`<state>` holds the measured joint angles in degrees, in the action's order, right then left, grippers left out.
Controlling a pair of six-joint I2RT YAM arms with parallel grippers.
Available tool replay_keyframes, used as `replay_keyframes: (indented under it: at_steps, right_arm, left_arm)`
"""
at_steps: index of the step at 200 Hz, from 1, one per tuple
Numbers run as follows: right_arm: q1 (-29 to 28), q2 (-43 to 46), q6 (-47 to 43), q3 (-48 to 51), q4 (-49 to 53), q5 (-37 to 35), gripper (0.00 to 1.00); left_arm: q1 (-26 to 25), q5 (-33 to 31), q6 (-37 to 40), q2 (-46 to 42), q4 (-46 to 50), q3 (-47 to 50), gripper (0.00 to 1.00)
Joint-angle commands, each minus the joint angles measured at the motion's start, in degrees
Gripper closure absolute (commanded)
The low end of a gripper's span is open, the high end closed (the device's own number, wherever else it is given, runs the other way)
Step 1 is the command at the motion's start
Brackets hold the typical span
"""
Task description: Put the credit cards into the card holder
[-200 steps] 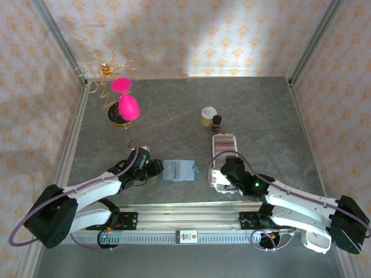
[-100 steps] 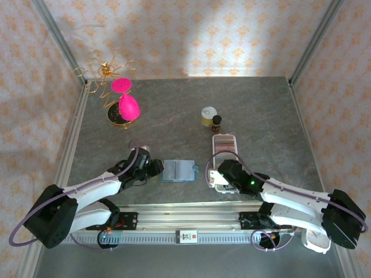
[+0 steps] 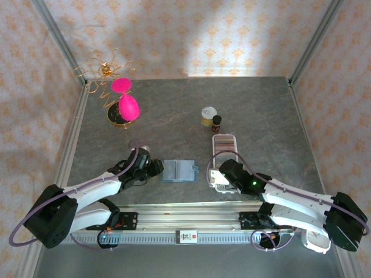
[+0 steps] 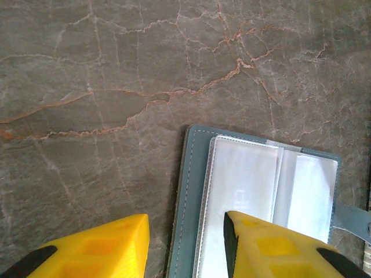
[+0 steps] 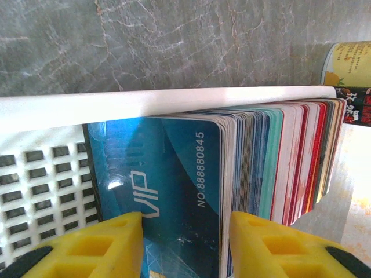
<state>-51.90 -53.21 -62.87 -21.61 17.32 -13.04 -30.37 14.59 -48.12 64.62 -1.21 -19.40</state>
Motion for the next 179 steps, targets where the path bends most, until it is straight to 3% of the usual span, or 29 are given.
replay_keyframes:
  at_steps: [1, 32, 70, 104, 179]
  right_arm:
    - [0.7, 0.9, -0.1, -1.8, -1.3, -1.7, 0.58]
    - [0.7, 1.0, 0.0, -2.0, -1.1, -1.6, 0.59]
    - [0.8, 1.3, -0.2, -2.6, -0.2, -1.7, 0.69]
    - [0.8, 1.6, -0.1, -2.8, 0.1, -1.9, 0.70]
    - [0.8, 1.7, 0.1, -3.1, 0.6, -2.5, 0.82]
  left_arm:
    - [-0.6, 0.0, -0.4, 0.0, -1.4, 0.3, 0.60]
    - [-0.6, 0.0, -0.4, 0.0, -1.4, 0.4, 0.60]
    - [-0.7, 0.0, -0.4, 0.1, -1.5, 0.4, 0.60]
    - [-0.7, 0.1, -0.4, 0.3, -1.8, 0.4, 0.61]
    - [-0.9, 0.3, -0.4, 0.7, -2.2, 0.5, 0.62]
